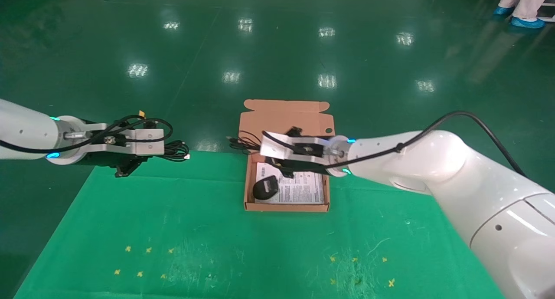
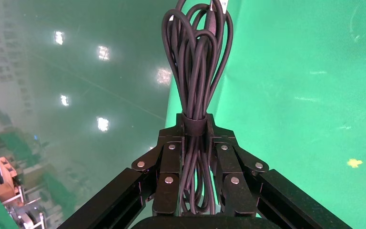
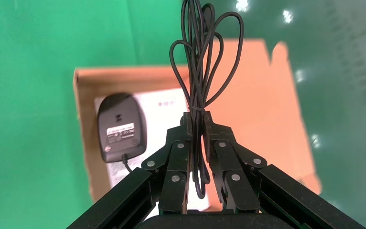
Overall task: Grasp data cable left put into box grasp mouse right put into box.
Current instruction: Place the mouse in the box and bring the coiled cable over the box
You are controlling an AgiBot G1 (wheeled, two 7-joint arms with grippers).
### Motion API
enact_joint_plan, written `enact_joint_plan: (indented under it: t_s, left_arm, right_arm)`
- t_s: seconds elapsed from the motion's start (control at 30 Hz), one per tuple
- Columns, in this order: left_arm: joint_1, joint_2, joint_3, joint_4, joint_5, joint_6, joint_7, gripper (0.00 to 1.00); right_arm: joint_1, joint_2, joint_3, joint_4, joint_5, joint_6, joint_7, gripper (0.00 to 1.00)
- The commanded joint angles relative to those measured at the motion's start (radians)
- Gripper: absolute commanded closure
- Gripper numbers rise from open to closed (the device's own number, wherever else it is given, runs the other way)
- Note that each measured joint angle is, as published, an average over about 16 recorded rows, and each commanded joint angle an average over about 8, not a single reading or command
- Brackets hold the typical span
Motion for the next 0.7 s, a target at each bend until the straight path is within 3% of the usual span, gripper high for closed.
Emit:
enact_joint_plan:
  t_s: [0.03,0.17,0.2,0.23,0.43,0.47,0.5,0.7]
  left_arm:
    - [0.0,-0.002,0.0,-0.004,0.002,0.003,-0.003,1.0]
    - [0.001,0.008,0.002,-0.002,0.002,0.0,-0.003,1.0]
    - [0.001,0.011,0.002,-0.001,0.002,-0.001,-0.003,1.0]
    - [0.001,0.014,0.003,0.001,0.001,-0.002,-0.002,1.0]
    - [-0.003,0.035,0.004,0.017,-0.001,-0.015,0.008,1.0]
    - [-0.004,0.038,0.004,0.021,-0.001,-0.017,0.011,1.0]
    - [-0.005,0.042,0.004,0.026,-0.002,-0.021,0.014,1.0]
    - [-0.011,0.065,0.004,0.057,-0.01,-0.041,0.039,1.0]
  right_arm:
    - [-0.003,0.0,-0.021,-0.02,0.005,0.009,0.023,1.0]
    - [-0.003,0.0,-0.061,-0.038,0.005,0.016,0.061,1.0]
    - [-0.002,0.0,-0.07,-0.04,0.005,0.017,0.069,0.96]
    - [-0.001,0.0,-0.08,-0.041,0.004,0.017,0.076,0.87]
    - [0.007,0.0,-0.126,-0.036,0.009,0.019,0.106,0.12]
    - [0.009,0.0,-0.132,-0.035,0.011,0.019,0.109,0.04]
    - [0.01,0.001,-0.137,-0.034,0.013,0.02,0.112,0.0]
    - [0.015,0.001,-0.165,-0.03,0.031,0.028,0.122,0.0]
